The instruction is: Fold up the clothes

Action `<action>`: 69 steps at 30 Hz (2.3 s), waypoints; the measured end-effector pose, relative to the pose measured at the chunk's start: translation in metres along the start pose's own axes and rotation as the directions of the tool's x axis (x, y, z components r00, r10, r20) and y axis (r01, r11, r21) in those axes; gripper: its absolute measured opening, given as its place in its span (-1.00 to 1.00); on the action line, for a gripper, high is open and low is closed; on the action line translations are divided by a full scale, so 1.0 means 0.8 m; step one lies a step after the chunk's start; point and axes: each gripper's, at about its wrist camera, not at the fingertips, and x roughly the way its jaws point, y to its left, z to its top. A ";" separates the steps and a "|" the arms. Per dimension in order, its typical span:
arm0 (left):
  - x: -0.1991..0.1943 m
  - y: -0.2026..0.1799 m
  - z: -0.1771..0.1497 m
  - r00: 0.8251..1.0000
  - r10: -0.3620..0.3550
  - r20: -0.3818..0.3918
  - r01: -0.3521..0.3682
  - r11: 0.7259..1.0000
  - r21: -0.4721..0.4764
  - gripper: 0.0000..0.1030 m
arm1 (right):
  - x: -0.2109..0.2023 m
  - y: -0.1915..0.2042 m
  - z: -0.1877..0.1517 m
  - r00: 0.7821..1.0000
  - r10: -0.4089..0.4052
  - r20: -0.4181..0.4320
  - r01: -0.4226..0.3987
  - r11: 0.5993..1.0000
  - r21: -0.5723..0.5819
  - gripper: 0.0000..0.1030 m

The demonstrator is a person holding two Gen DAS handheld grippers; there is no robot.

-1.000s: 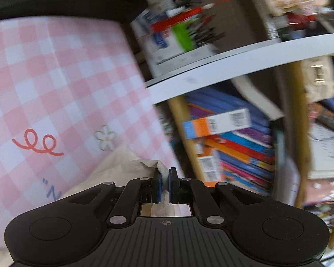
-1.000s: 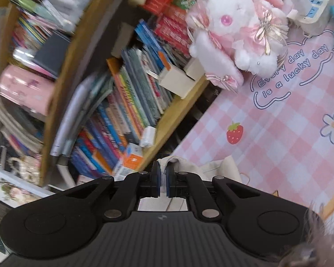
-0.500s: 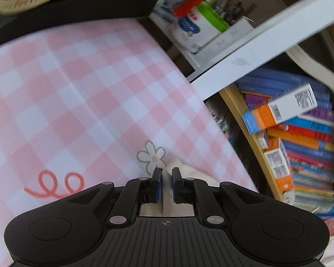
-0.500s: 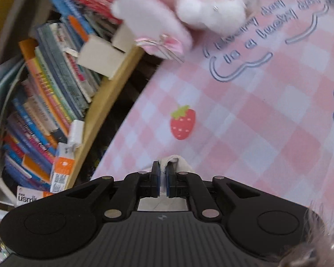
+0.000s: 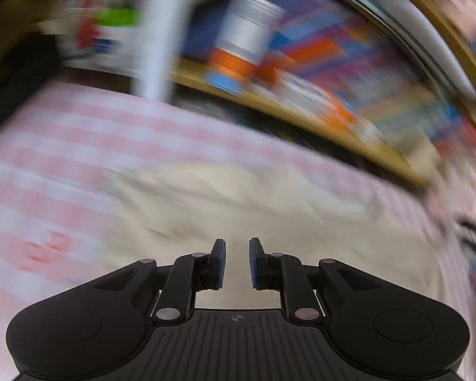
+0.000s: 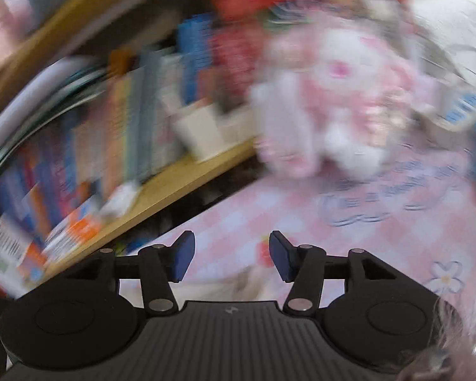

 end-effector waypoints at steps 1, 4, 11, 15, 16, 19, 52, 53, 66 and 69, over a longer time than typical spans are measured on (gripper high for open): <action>0.006 -0.008 -0.003 1.000 -0.007 -0.013 0.007 1.000 0.012 -0.69 | 0.000 0.018 -0.014 0.999 0.021 -0.034 -0.024 0.996 -0.087 -0.02; 0.023 -0.031 -0.010 0.998 -0.026 -0.051 0.029 0.998 0.047 -0.69 | 0.005 0.063 -0.059 0.990 0.050 -0.130 -0.088 0.949 -0.303 -0.03; 0.062 -0.080 -0.019 0.991 -0.044 -0.125 0.058 0.992 0.111 -0.69 | 0.029 0.110 -0.135 0.963 0.028 -0.269 -0.165 0.848 -0.503 -0.01; 0.081 -0.078 0.041 1.000 0.007 -0.027 -0.006 1.000 0.014 -0.68 | 0.033 0.115 -0.152 0.963 0.006 -0.268 -0.162 0.810 -0.564 0.10; 0.088 -0.073 0.057 1.000 0.011 -0.013 -0.011 1.000 -0.017 -0.68 | 0.034 0.116 -0.155 0.964 0.004 -0.266 -0.162 0.802 -0.576 0.10; 0.099 -0.060 0.089 0.999 0.040 0.010 -0.039 0.997 -0.072 -0.68 | 0.035 0.118 -0.157 0.964 -0.006 -0.267 -0.158 0.793 -0.589 0.13; 0.057 -0.065 0.023 0.999 0.035 0.013 -0.037 0.946 0.322 -0.59 | 0.055 0.094 -0.094 0.986 -0.058 -0.158 -0.022 0.885 -0.464 0.16; 0.050 -0.051 0.027 0.999 0.043 0.031 -0.051 0.950 0.309 -0.59 | 0.053 0.086 -0.083 0.988 -0.075 -0.138 0.001 0.882 -0.471 0.16; 0.005 0.026 0.031 0.988 0.124 0.087 -0.147 0.927 0.346 -0.52 | 0.077 0.051 -0.033 0.974 -0.056 -0.220 -0.121 0.690 -0.713 0.28; 0.013 0.022 0.034 0.987 0.137 0.087 -0.156 0.944 0.290 -0.52 | 0.110 0.084 -0.041 0.980 -0.120 -0.161 -0.050 0.630 -0.775 0.24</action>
